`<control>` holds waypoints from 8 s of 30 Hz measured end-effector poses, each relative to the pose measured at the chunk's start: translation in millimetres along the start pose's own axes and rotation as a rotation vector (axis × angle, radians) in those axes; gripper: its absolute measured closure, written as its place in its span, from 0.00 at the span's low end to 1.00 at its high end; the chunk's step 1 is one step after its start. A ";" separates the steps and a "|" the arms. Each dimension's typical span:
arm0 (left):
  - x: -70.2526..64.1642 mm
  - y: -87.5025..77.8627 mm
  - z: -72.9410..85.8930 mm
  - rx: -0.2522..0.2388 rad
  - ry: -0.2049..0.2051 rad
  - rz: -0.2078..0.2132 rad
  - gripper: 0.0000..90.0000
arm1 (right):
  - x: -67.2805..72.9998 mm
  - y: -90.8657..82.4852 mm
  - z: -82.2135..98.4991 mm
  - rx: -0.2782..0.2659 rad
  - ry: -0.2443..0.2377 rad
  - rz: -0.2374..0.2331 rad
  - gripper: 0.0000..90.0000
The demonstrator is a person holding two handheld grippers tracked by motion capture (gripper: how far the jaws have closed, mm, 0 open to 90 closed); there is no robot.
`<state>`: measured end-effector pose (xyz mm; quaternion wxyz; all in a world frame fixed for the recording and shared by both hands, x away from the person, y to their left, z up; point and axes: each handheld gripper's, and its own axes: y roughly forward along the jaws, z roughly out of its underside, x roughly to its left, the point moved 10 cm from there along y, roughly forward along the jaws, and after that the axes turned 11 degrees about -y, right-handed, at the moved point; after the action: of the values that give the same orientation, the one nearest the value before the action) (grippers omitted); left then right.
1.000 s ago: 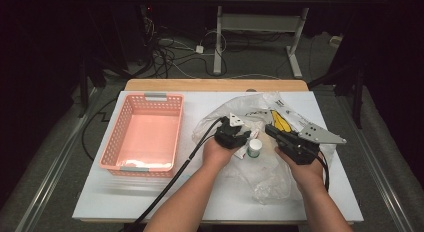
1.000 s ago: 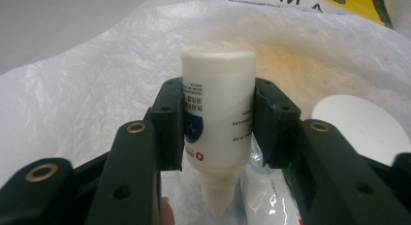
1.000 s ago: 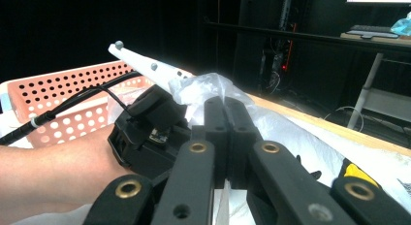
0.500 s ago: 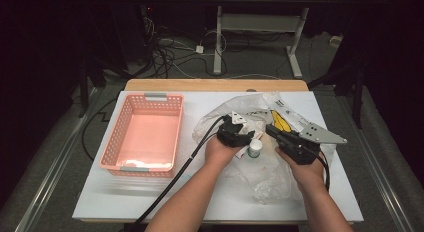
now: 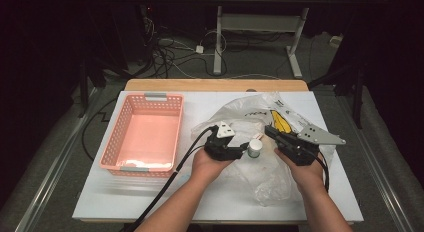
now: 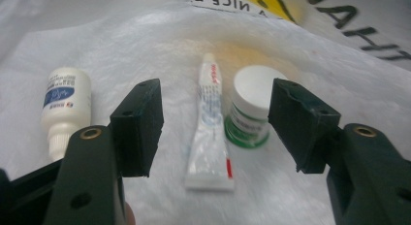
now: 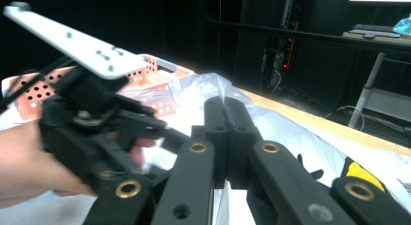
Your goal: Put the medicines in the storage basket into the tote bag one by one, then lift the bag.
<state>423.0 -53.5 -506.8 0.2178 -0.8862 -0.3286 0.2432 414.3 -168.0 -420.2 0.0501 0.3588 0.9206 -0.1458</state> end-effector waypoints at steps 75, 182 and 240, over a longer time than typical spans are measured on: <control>44.2 12.2 51.8 0.187 -0.046 -0.154 0.98 | -3.9 -22.5 13.1 0.032 0.011 0.038 1.00; 9.4 -68.2 -45.4 -0.457 0.044 -0.123 0.98 | -36.9 -4.5 -20.6 -0.024 -0.007 0.199 1.00; -29.2 -145.6 -196.7 -0.739 0.196 -0.112 0.98 | -34.0 -11.2 -176.9 -0.431 -0.062 0.286 1.00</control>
<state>447.2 -17.8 -264.2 -0.0729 -0.9047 -0.4197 0.0103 434.0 -144.0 -242.5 0.1739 0.4617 0.8683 0.0515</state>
